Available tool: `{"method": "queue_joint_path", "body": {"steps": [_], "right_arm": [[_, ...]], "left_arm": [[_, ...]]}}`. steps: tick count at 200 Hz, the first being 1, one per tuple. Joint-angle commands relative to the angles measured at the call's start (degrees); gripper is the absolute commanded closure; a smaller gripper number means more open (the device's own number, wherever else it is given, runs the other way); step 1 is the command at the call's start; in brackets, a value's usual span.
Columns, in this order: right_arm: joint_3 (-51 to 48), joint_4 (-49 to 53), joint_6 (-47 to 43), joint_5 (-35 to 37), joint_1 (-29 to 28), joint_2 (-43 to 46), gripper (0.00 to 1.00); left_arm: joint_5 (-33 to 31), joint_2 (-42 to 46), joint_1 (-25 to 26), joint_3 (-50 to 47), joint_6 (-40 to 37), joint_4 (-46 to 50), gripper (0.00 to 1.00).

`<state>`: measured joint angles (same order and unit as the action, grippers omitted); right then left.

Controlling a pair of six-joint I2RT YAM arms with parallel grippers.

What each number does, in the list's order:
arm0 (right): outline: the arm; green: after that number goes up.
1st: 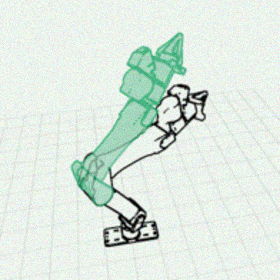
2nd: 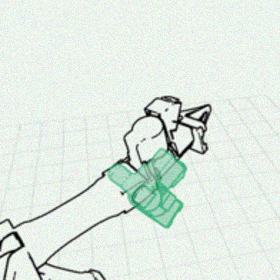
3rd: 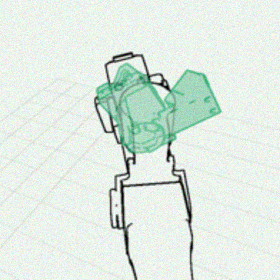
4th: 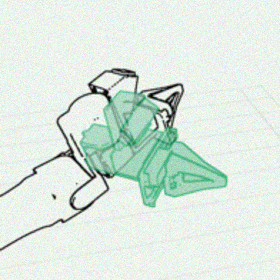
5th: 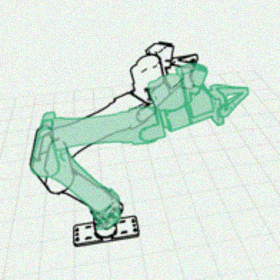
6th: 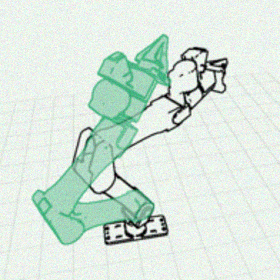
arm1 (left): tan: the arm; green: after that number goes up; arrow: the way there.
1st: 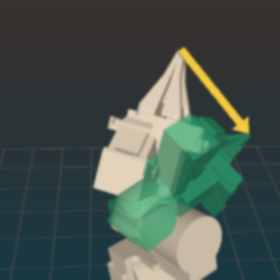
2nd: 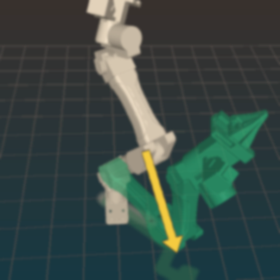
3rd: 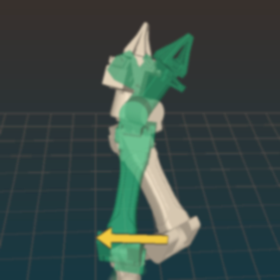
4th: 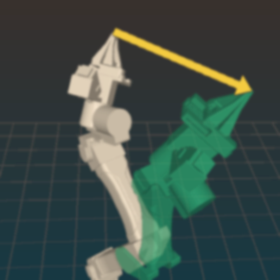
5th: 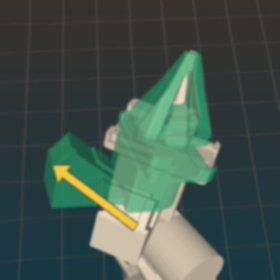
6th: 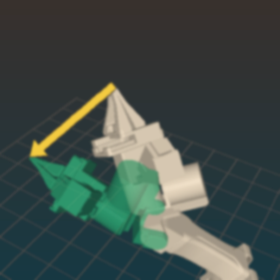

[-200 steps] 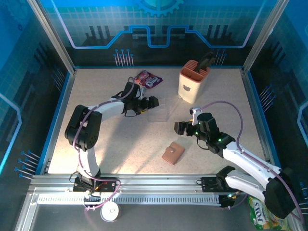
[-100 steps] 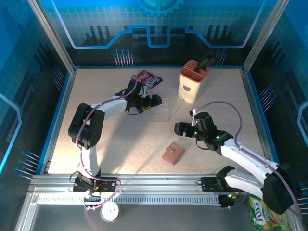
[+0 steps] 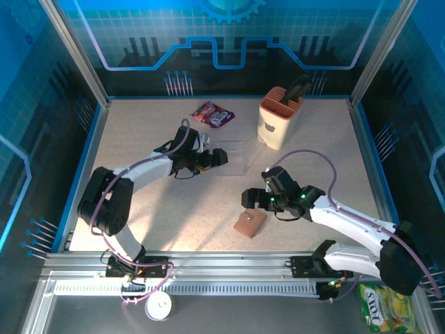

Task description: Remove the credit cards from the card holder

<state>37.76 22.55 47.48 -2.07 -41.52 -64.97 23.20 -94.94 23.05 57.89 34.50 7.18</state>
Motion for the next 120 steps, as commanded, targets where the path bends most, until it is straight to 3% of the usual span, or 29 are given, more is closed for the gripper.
{"method": "queue_joint_path", "body": {"steps": [1, 46, 120], "right_arm": [[1.77, 6.82, -2.73, -3.38, -2.98, -0.32, 0.10], [-3.88, 9.87, 0.45, -3.57, -9.30, 5.12, 0.08], [-8.77, -2.40, 3.34, -8.30, -15.40, 0.90, 0.09]], "left_arm": [[-0.46, 4.41, 1.07, -3.90, 1.00, 0.07, 0.09], [-2.12, 13.25, 1.54, -12.31, 2.99, -0.19, 0.09], [-8.09, 24.30, 1.55, -16.87, 2.93, 6.17, 0.07]]}}
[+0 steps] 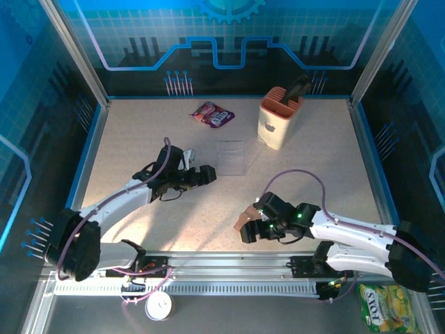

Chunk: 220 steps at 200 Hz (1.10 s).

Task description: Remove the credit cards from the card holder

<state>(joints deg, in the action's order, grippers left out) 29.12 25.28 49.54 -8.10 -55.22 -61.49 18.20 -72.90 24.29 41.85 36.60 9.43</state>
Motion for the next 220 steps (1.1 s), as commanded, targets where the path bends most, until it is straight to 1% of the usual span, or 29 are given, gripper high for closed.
{"method": "queue_joint_path", "body": {"steps": [1, 25, 53, 115, 166, 195, 199, 220], "right_arm": [[-0.13, -5.28, 1.27, -2.36, -1.76, -2.80, 0.09], [1.68, -7.48, 0.75, -3.03, -3.06, -6.74, 0.10], [4.29, -9.43, 0.22, -2.35, -4.26, -10.45, 0.11], [11.43, -9.51, -3.62, 0.23, -4.11, -18.06, 0.10], [18.76, -6.29, -8.72, 1.31, -1.93, -24.99, 0.10], [20.93, -4.88, -11.38, 1.46, 0.16, -27.98, 0.10], [22.64, -4.57, -11.76, 1.55, 0.45, -28.36, 0.10], [24.74, -2.89, -13.94, 2.02, 2.32, -29.93, 0.09]], "left_arm": [[-3.13, 2.30, 0.31, -0.82, 0.93, 4.05, 0.07], [-3.30, 2.67, 0.29, -0.94, 1.32, 5.84, 0.07], [-3.01, 3.35, 0.31, -2.78, 2.67, 4.57, 0.07], [-3.25, 4.62, 0.32, -3.70, 2.51, 5.10, 0.07], [-4.10, 7.16, 0.29, -6.01, 3.01, 6.04, 0.07], [-4.78, 8.77, 0.27, -7.50, 3.58, 6.41, 0.07], [-4.83, 8.94, 0.31, -7.68, 3.63, 6.57, 0.07], [-5.23, 9.92, 0.27, -8.40, 3.96, 6.68, 0.07]]}}
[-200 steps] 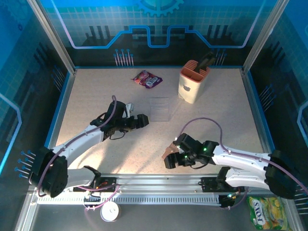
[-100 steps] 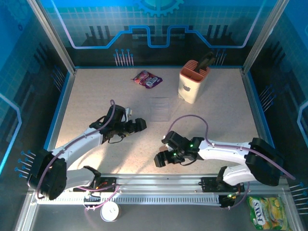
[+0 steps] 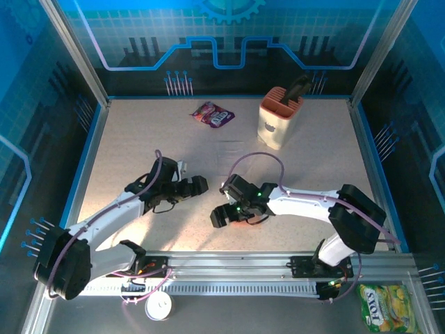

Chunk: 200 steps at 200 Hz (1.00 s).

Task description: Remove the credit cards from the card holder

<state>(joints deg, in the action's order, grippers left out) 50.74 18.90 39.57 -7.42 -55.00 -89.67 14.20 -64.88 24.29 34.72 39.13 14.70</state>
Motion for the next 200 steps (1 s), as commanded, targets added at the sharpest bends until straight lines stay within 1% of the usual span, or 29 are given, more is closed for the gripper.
{"method": "queue_joint_path", "body": {"steps": [1, 49, 86, 105, 167, 200], "right_arm": [[3.22, 3.59, -4.11, 1.39, 2.23, -1.83, 0.09], [5.07, 5.95, -8.39, 1.14, 7.73, -2.02, 0.08], [3.00, 6.72, -9.77, -0.36, 12.27, -1.42, 0.04], [1.14, 6.68, -9.45, -1.22, 13.53, -0.67, 0.03], [-6.95, 4.51, -4.43, -4.65, 13.27, 4.24, 0.01], [-8.47, 4.20, -0.90, -4.74, 9.95, 7.16, 0.01]], "left_arm": [[-1.21, 1.92, 0.25, -1.30, 1.36, 1.45, 0.07], [-1.80, 3.53, 0.32, -2.35, 1.77, 1.87, 0.07], [-1.92, 4.37, 0.31, -3.29, 2.25, 1.84, 0.07], [-1.98, 4.41, 0.31, -3.52, 2.35, 1.84, 0.07], [-1.25, 4.64, 0.31, -4.30, 2.96, 0.87, 0.07], [-1.00, 4.52, 0.26, -4.75, 3.05, 0.51, 0.07]]}}
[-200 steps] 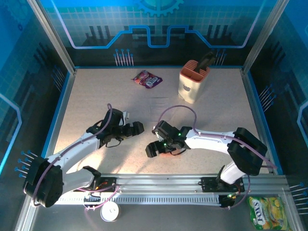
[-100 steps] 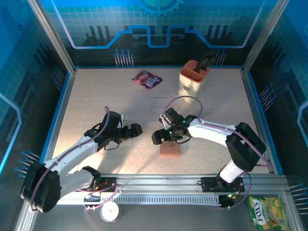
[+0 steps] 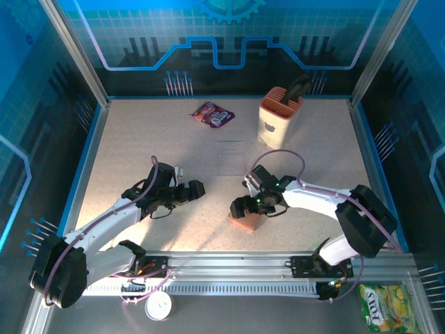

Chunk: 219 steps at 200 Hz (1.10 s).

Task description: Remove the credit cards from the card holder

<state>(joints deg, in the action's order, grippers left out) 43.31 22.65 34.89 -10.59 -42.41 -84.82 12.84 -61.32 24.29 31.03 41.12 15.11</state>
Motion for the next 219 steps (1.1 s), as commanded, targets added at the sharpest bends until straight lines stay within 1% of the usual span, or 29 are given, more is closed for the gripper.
{"method": "queue_joint_path", "body": {"steps": [1, 33, 77, 107, 114, 135, 153, 172, 197, 219], "right_arm": [[-1.03, 0.45, 3.82, -1.56, -2.83, 2.38, 0.00], [0.69, 1.34, 6.33, -0.31, -7.44, 2.49, 0.00], [5.74, 2.91, 7.75, 0.92, -12.50, -1.44, 0.00], [6.78, 1.53, 9.42, 0.60, -14.83, -3.79, 0.01], [8.51, 0.98, 9.61, 0.15, -15.23, -4.24, 0.01], [8.16, -1.48, 10.21, -1.79, -15.43, -4.68, 0.05], [8.41, -0.01, 9.97, 0.40, -15.48, -3.94, 0.07], [9.67, 4.25, 7.96, 5.10, -15.49, -2.95, 0.13], [12.69, 10.32, 5.39, 9.31, -15.34, -3.81, 0.30], [14.35, 12.94, 4.99, 11.69, -15.40, -4.52, 0.41]], "left_arm": [[0.35, 0.95, 0.29, -1.06, 1.02, 0.05, 0.07], [0.58, 0.44, 0.32, -1.18, 1.22, -0.57, 0.06], [2.12, -2.12, 0.33, -0.07, 1.04, -1.10, 0.07], [4.61, -3.84, 0.36, -0.64, 3.35, -3.22, 0.10], [5.18, -4.26, 0.47, -1.00, 4.06, -4.23, 0.10], [6.64, -5.75, 0.81, -1.01, 5.63, -6.58, 0.13], [6.93, -6.97, 2.28, -1.26, 7.56, -8.81, 0.16], [6.87, -8.61, 4.75, -1.89, 9.29, -11.26, 0.20], [6.19, -11.21, 7.76, -2.68, 11.85, -14.54, 0.24], [3.71, -12.09, 11.17, -3.95, 15.07, -19.71, 0.24]]}}
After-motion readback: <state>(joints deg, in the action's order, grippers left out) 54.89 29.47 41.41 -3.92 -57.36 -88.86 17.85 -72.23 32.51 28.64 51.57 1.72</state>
